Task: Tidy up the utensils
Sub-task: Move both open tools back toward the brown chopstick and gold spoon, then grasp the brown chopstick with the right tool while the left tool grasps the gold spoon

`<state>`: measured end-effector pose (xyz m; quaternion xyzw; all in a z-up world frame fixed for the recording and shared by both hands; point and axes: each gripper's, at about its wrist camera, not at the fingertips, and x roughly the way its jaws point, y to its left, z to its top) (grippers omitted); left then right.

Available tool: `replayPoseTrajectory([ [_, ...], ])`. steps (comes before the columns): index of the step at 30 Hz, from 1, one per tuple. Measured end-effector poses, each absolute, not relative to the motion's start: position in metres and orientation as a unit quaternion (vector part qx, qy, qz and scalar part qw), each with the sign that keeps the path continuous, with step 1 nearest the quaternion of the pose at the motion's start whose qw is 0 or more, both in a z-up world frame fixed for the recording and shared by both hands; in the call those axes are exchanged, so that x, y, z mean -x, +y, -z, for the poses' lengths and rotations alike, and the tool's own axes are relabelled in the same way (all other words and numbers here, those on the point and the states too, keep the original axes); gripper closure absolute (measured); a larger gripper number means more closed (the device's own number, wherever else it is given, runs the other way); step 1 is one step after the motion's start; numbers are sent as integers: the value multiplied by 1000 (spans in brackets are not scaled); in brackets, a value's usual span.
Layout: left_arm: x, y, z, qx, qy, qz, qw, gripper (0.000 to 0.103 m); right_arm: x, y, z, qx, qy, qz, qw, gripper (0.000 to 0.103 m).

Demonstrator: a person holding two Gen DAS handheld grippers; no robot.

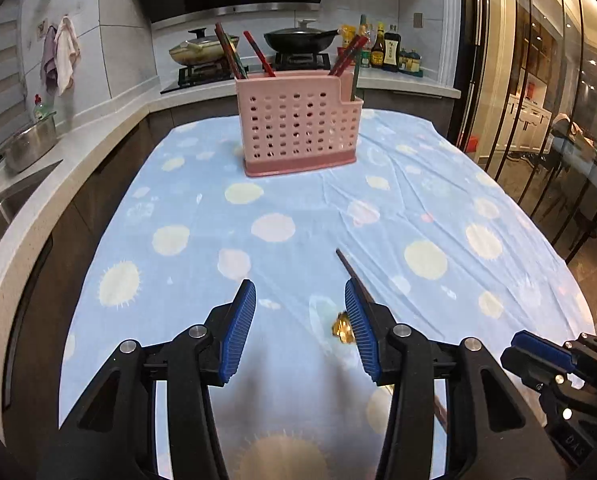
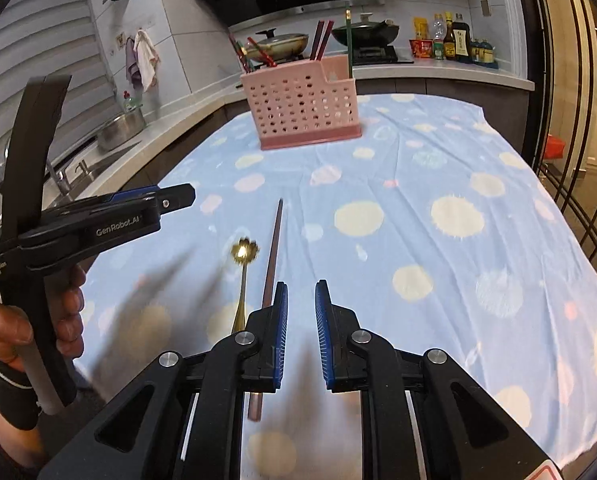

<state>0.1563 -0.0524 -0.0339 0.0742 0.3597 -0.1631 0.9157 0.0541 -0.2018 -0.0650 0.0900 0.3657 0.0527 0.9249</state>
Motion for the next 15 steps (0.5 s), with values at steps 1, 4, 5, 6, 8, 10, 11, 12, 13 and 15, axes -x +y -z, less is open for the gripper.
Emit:
replayPoseTrajectory([
  [1,-151,-52,39,-77,364,163,914,58,-49,-197,71,-84,370,-53,924,88],
  [4,-137,-48,52,-81,376,161,909,52,-35,-187,83,-64,377,-52,922,88],
  [5,-134,-47,55,-81,380,160,908,51,-33,-185,85,-63,379,-54,922,88],
  [6,-129,-46,59,-81,384,160,906,51,-30,-183,87,-65,379,-58,921,88],
  [8,-124,-42,64,-81,392,156,903,50,-26,-179,90,-72,384,-68,918,88],
  [10,-118,-37,71,-80,401,151,900,49,-23,-175,93,-74,386,-76,917,88],
  [11,-116,-35,74,-78,406,150,898,49,-22,-173,93,-75,386,-80,916,88],
  [12,-115,-33,77,-77,409,149,897,49,-22,-171,94,-75,387,-83,915,88],
  [13,-113,-32,79,-77,412,147,896,49,-23,-170,94,-74,387,-85,915,88],
  [15,-110,-30,83,-75,416,146,894,48,-24,-168,97,-73,390,-86,914,88],
])
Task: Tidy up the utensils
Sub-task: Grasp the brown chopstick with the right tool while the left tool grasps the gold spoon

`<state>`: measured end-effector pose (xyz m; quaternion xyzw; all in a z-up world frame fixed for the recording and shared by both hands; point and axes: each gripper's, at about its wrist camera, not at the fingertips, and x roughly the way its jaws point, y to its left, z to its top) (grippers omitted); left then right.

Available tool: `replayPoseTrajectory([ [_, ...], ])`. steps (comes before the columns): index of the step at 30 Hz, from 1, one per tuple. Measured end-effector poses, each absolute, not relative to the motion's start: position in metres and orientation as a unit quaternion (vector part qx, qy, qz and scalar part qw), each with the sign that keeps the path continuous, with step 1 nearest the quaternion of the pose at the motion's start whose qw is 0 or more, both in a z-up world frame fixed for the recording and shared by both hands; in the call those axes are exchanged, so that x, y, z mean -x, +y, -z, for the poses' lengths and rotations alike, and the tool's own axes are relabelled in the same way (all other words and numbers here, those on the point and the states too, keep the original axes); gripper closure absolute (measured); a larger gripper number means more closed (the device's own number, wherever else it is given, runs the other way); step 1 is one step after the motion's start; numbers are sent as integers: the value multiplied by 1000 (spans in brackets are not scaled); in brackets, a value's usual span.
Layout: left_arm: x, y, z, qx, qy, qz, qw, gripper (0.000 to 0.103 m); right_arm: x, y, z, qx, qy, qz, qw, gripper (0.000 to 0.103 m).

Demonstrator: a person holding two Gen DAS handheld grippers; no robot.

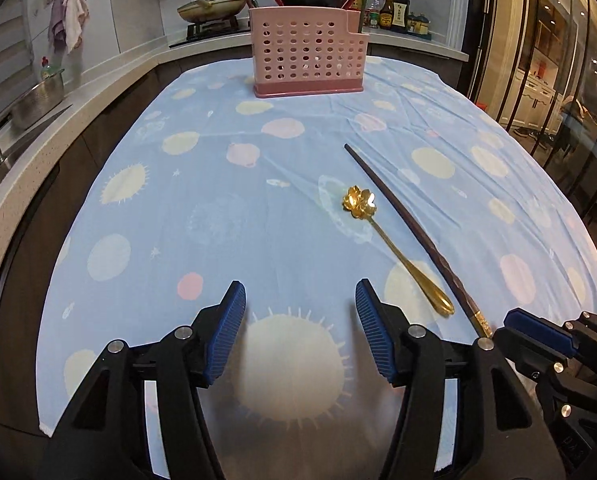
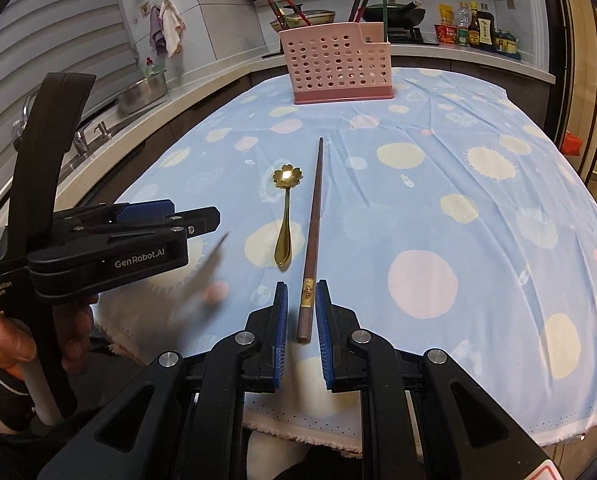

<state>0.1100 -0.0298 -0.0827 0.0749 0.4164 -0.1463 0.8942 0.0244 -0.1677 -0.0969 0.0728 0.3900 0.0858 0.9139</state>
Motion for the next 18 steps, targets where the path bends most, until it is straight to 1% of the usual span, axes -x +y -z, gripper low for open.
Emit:
replayPoseTrajectory([
  [4,-105,-29,85,-72,420,150,892,47,-26,-169,105,-79,397,-82,911,88],
  [8,-101,-33,84,-71,418,160,892,43,-26,-170,110,-78,399,-79,910,88],
  [9,-100,-35,83,-71,417,164,891,43,-26,-171,111,-75,398,-79,911,89],
  [11,-98,-39,82,-69,416,172,890,43,-26,-172,111,-69,395,-72,913,96],
  [18,-87,-64,80,-79,411,208,884,36,-26,-191,109,-73,387,-42,918,96],
])
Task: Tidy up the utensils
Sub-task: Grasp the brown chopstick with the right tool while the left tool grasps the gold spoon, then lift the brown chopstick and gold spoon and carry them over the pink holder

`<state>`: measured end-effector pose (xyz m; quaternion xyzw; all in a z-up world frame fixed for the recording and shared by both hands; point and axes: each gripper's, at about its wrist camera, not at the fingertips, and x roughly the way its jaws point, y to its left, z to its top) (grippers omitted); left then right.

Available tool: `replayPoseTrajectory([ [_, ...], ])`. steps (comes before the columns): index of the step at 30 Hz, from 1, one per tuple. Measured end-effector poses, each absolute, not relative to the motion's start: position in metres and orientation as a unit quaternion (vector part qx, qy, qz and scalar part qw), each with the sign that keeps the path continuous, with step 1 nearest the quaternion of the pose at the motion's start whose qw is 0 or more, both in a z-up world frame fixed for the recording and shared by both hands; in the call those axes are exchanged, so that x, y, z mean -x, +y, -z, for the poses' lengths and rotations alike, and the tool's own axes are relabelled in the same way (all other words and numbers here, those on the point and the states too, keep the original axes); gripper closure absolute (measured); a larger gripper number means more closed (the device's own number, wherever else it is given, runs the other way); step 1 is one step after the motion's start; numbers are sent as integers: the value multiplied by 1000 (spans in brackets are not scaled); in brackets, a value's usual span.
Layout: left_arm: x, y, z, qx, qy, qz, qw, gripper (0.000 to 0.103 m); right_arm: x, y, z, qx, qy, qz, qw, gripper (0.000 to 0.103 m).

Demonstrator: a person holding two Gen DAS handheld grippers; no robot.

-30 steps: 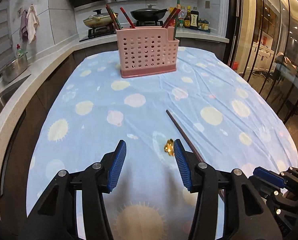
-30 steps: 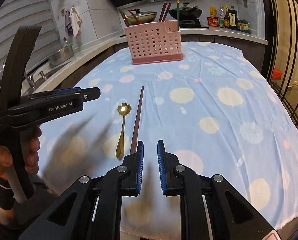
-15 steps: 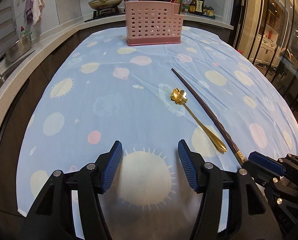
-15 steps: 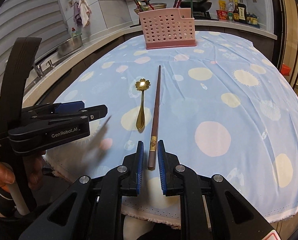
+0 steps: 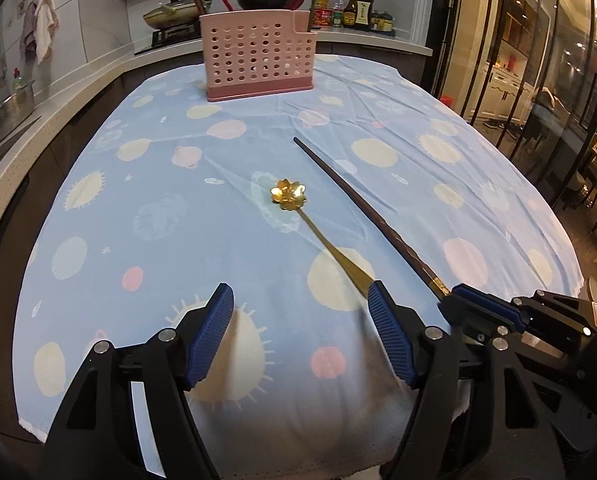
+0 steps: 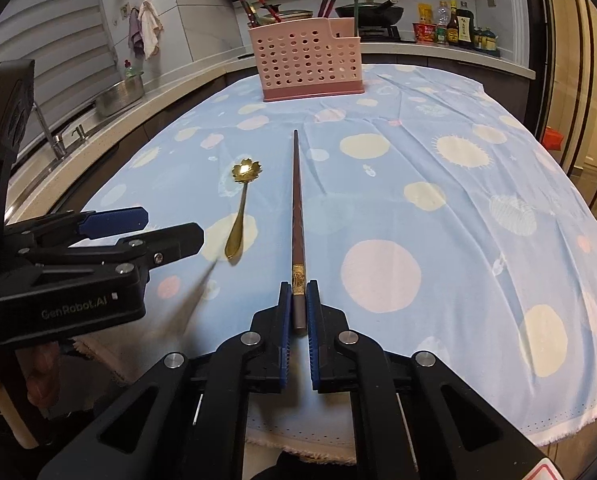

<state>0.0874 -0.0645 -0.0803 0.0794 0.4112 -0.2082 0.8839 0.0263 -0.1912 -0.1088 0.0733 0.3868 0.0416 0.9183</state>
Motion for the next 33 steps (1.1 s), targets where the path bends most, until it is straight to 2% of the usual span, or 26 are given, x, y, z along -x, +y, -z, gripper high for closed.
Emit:
replayPoseTrajectory([
  [7,-94,-85,93,-84,423,232,872,38,-27,-218,108,-108,386,-21,916,96],
  [9,-98,-86,98,-82,430,233,868,47,-28,-222,110,-116,389,-21,914,96],
  [13,-100,-86,97,-81,427,231,870,52,-28,-222,114,-117,391,-21,912,96],
  [16,-101,-84,96,-83,426,229,871,66,-29,-221,113,-116,391,-22,913,96],
  [19,-101,-79,96,-72,431,238,868,89,-29,-222,113,-117,390,-22,913,96],
  [20,-101,-77,96,-66,433,240,866,91,-29,-221,113,-118,390,-22,913,96],
  [33,-97,-62,83,-39,432,246,867,92,-27,-222,101,-119,376,-26,919,96],
])
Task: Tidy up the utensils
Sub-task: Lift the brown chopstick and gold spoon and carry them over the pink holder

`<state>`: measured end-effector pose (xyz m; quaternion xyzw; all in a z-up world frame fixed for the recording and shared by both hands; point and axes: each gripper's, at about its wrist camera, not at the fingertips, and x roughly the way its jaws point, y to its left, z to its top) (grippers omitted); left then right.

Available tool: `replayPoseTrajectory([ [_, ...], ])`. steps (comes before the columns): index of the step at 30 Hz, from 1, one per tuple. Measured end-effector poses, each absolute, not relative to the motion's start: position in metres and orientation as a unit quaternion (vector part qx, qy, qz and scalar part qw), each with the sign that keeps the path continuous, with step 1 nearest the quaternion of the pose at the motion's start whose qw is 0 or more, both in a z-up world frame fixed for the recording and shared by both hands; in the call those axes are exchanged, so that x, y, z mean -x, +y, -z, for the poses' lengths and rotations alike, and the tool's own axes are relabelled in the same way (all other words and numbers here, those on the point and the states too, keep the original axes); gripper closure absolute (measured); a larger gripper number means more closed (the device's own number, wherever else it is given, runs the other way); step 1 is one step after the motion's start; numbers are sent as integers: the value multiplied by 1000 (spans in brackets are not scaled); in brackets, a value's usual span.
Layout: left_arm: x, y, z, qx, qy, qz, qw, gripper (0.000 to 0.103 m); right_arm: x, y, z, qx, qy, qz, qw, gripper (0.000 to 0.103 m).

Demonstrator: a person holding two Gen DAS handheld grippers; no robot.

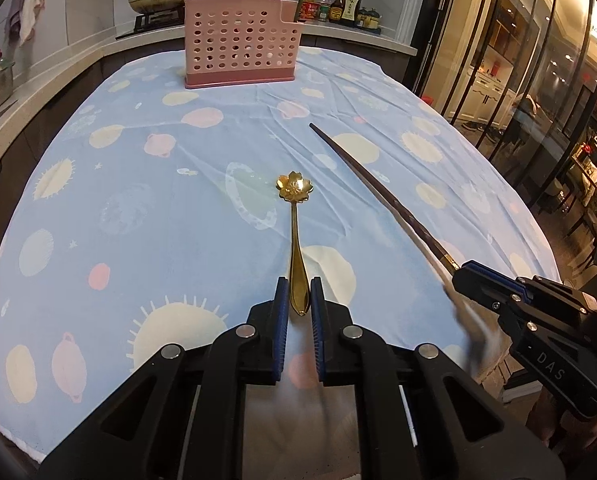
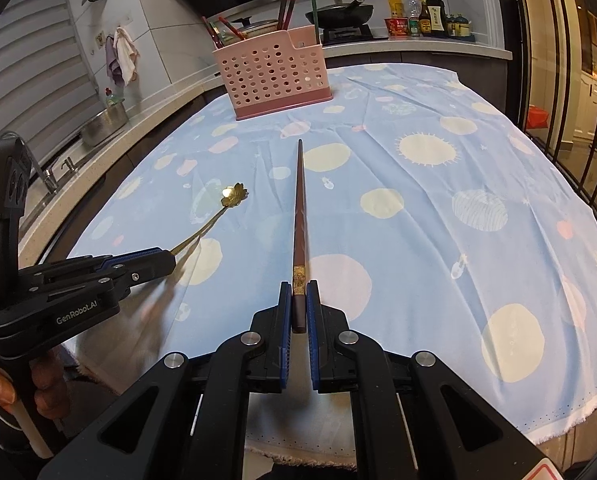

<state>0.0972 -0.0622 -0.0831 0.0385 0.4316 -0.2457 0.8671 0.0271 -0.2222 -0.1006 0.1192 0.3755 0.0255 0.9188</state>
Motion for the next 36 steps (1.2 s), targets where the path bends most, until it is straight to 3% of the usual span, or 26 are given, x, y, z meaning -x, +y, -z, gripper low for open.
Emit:
replayPoseTrajectory([
  [14,-107,-55,39,-30,379,242,892,95,-29,-230,51,-124,312,-27,941,96],
  [15,-108,-55,36,-31,376,242,894,102,-30,-230,48,-124,308,-27,943,96],
  [36,-159,-57,-37,-39,288,226,930,102,-76,-254,-38,-129,214,-42,967,96],
])
